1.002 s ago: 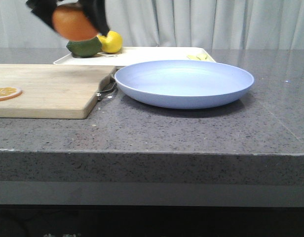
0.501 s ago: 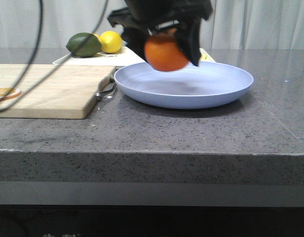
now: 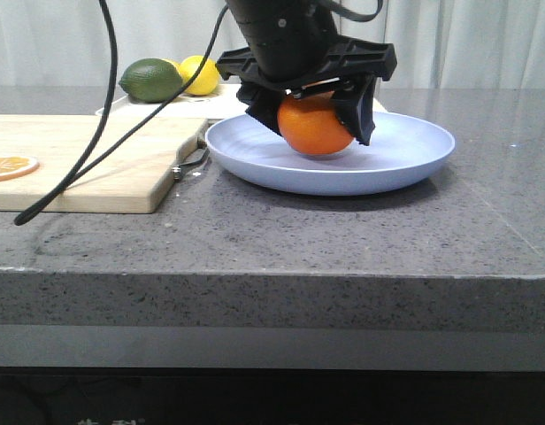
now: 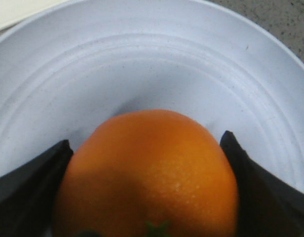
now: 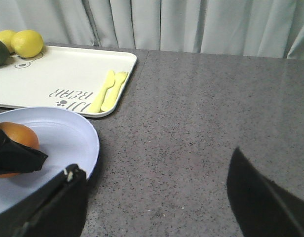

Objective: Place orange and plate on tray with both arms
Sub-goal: 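Lift the orange with the left gripper and lower it onto the blue plate, then open the left gripper and raise it away from the orange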

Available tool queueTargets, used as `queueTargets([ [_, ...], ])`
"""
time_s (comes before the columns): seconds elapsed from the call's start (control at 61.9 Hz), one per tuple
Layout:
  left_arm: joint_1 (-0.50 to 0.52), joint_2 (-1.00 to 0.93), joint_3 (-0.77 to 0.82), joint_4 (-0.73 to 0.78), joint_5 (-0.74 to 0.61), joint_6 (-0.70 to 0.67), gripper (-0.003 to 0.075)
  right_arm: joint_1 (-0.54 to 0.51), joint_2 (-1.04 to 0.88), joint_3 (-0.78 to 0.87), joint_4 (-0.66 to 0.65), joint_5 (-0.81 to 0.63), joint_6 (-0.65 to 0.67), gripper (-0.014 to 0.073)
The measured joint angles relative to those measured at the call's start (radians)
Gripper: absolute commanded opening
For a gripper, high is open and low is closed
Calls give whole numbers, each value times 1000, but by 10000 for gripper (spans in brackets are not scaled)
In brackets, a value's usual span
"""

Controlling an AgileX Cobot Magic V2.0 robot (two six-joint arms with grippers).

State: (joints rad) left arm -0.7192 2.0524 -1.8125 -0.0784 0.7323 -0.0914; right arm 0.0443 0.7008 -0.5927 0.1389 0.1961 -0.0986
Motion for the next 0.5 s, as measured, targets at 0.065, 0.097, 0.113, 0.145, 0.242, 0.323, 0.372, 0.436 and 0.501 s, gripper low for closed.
queueTargets([
  [0.065, 0, 0, 0, 0, -2, 0, 646, 0, 0, 0, 0, 0, 0, 591],
  [0.097, 0, 0, 0, 0, -6, 0, 661, 0, 0, 0, 0, 0, 0, 591],
  [0.113, 0, 0, 0, 0, -6, 0, 665, 0, 0, 0, 0, 0, 0, 591],
  [0.145, 0, 0, 0, 0, -11, 0, 668, 0, 0, 0, 0, 0, 0, 591],
  [0.242, 0, 0, 0, 1, -15, 0, 668, 0, 0, 0, 0, 0, 0, 591],
  [0.323, 0, 0, 0, 1, -15, 0, 668, 0, 0, 0, 0, 0, 0, 591],
  [0.372, 0, 0, 0, 4, -15, 0, 668, 0, 0, 0, 0, 0, 0, 591],
  [0.436, 0, 0, -3, 11, -13, 0, 666, 0, 0, 0, 0, 0, 0, 591],
  [0.501, 0, -4, -16, 32, -2, 0, 665, 0, 0, 0, 0, 0, 0, 591],
])
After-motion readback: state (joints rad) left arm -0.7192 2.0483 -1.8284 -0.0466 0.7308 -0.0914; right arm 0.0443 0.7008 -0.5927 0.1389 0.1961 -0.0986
